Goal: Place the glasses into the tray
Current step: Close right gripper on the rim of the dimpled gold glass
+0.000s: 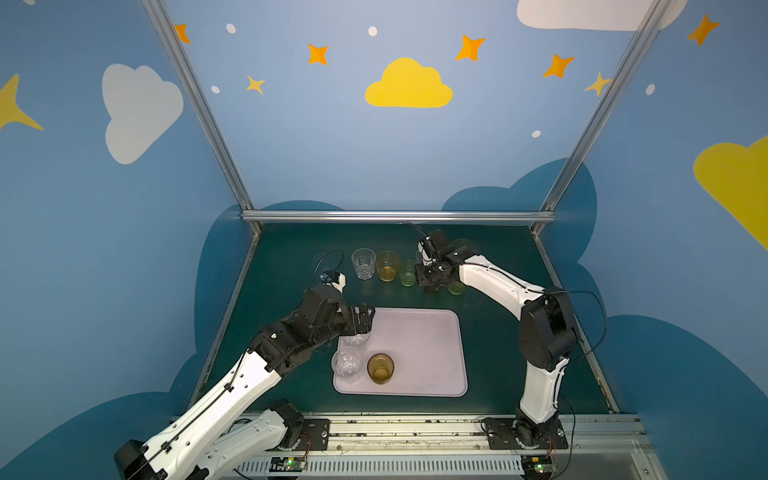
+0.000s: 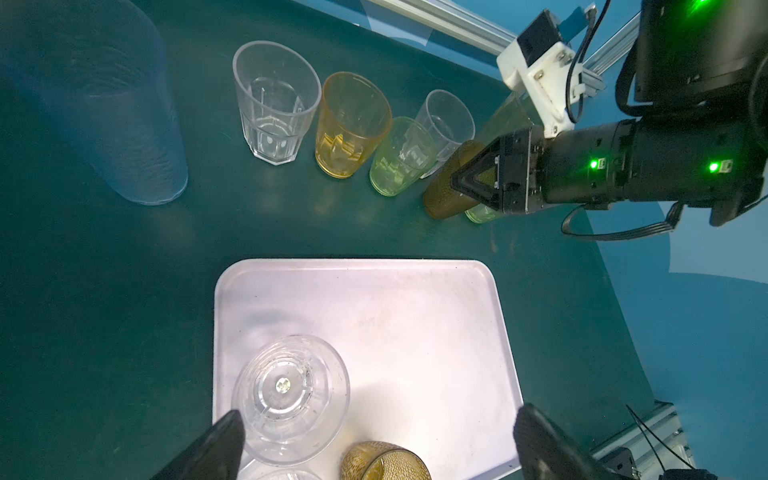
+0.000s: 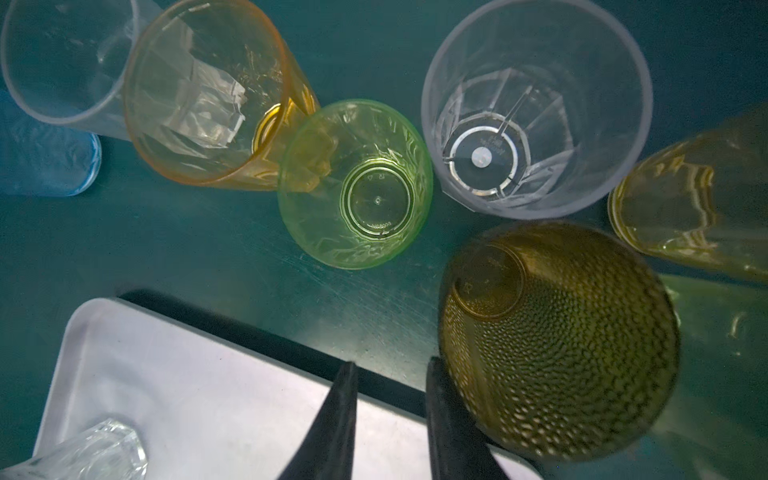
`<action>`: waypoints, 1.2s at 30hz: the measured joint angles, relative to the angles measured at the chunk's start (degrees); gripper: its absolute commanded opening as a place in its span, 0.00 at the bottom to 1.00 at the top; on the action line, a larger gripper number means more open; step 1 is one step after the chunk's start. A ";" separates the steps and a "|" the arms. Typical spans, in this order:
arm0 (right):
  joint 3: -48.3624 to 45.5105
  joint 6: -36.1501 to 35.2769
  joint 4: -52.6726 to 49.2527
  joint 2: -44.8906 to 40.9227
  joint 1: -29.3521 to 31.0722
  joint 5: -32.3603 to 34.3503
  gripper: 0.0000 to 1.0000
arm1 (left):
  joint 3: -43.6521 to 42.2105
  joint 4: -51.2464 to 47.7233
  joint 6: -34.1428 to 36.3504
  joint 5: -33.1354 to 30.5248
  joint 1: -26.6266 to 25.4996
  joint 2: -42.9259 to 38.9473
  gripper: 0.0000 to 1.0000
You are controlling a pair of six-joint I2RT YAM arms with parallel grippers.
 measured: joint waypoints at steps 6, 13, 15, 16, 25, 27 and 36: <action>0.42 -0.31 -0.70 0.72 0.31 1.36 0.28 | 0.00 -0.02 0.00 -0.02 0.00 0.00 1.00; 0.83 -1.81 -1.79 0.72 1.73 5.33 0.29 | 0.00 -0.02 0.00 -0.02 0.00 -0.31 1.00; 1.31 -2.29 -2.51 0.72 2.64 7.13 0.29 | -0.02 0.00 0.00 -0.04 0.00 -0.50 1.00; 1.57 -2.56 -2.78 0.72 2.97 7.87 0.29 | -0.02 0.00 0.00 -0.04 0.00 -0.55 1.00; 2.38 -3.69 -3.39 0.70 4.02 11.43 0.30 | -0.83 0.07 -0.02 -0.07 0.00 -0.83 1.00; 2.58 -3.74 -3.76 0.70 4.02 12.17 0.30 | -1.20 0.00 -0.02 -0.07 0.00 -0.90 1.00; 4.57 -3.89 -4.70 1.18 3.43 14.51 0.30 | -1.90 0.07 -0.20 -0.66 0.00 -2.25 1.00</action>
